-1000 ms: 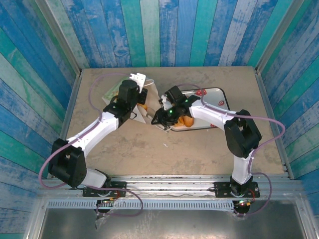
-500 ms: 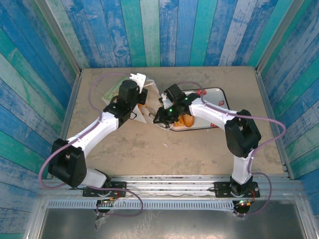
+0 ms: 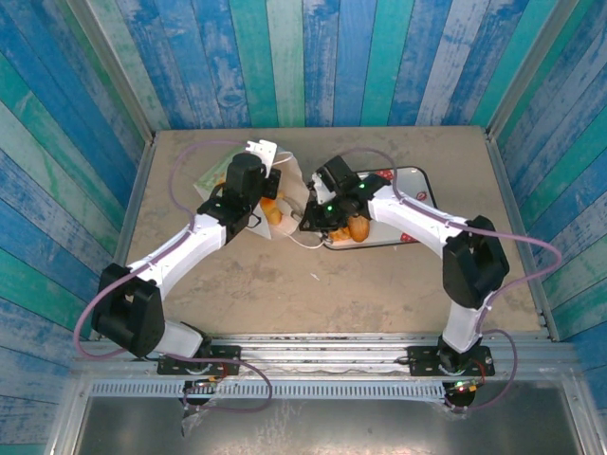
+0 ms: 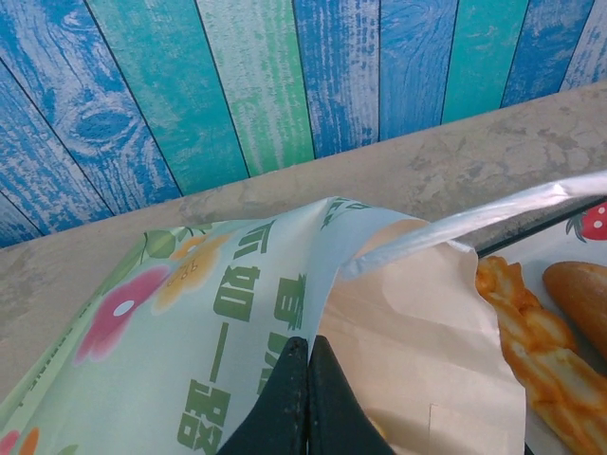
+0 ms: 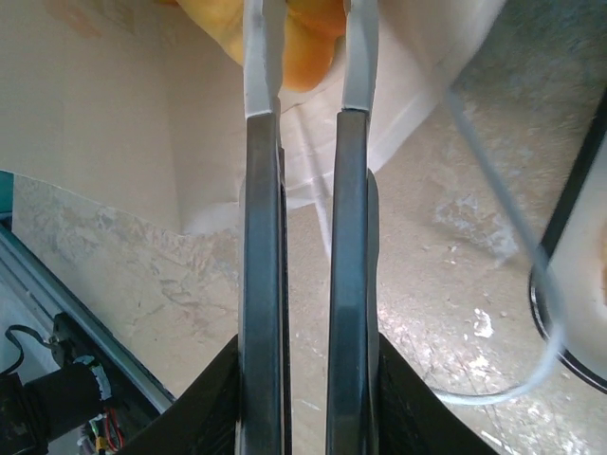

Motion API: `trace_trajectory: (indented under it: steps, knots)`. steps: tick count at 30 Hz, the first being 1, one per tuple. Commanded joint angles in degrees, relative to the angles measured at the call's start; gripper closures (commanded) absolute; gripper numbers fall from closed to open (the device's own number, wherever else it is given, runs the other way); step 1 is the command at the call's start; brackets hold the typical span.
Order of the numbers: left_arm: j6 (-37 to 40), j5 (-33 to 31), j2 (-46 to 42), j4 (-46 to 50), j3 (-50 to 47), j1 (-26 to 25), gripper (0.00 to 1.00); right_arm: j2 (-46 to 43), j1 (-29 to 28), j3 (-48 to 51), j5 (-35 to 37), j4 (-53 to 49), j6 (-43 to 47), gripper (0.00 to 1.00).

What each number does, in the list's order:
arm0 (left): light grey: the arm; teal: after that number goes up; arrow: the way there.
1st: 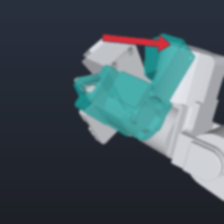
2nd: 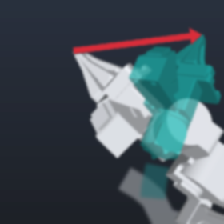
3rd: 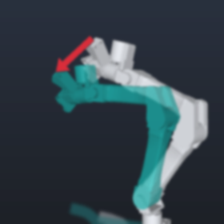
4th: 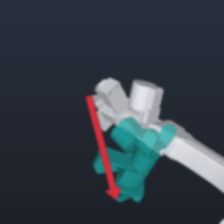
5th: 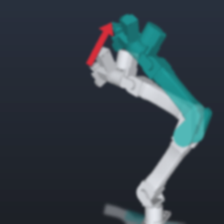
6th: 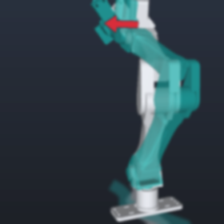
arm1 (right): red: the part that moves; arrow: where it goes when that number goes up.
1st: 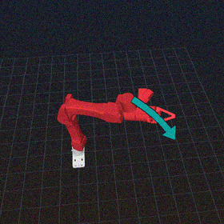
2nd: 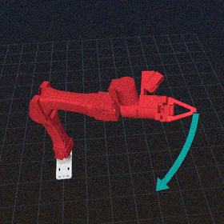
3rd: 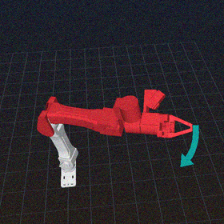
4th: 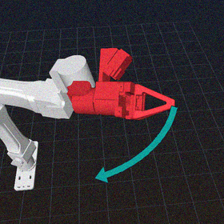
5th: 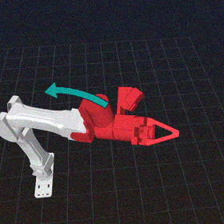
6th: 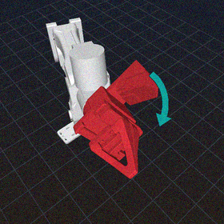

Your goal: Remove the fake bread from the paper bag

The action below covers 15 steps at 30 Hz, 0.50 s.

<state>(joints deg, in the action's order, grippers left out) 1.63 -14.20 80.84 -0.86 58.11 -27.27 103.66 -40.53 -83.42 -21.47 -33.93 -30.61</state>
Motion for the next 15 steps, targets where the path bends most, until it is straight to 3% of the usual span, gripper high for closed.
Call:
trace_trajectory:
  steps: [1, 15]
  knots:
    - [-0.7, -2.2, -3.7, -2.2, -0.3, 0.0, 1.00, -4.3, -0.3, 1.2, 2.7, -0.4, 0.4, 0.94]
    - [-1.8, -3.7, -3.2, -2.6, 0.0, 0.0, 1.00, -10.7, -0.5, 3.6, 5.8, -1.3, 0.7, 0.98]
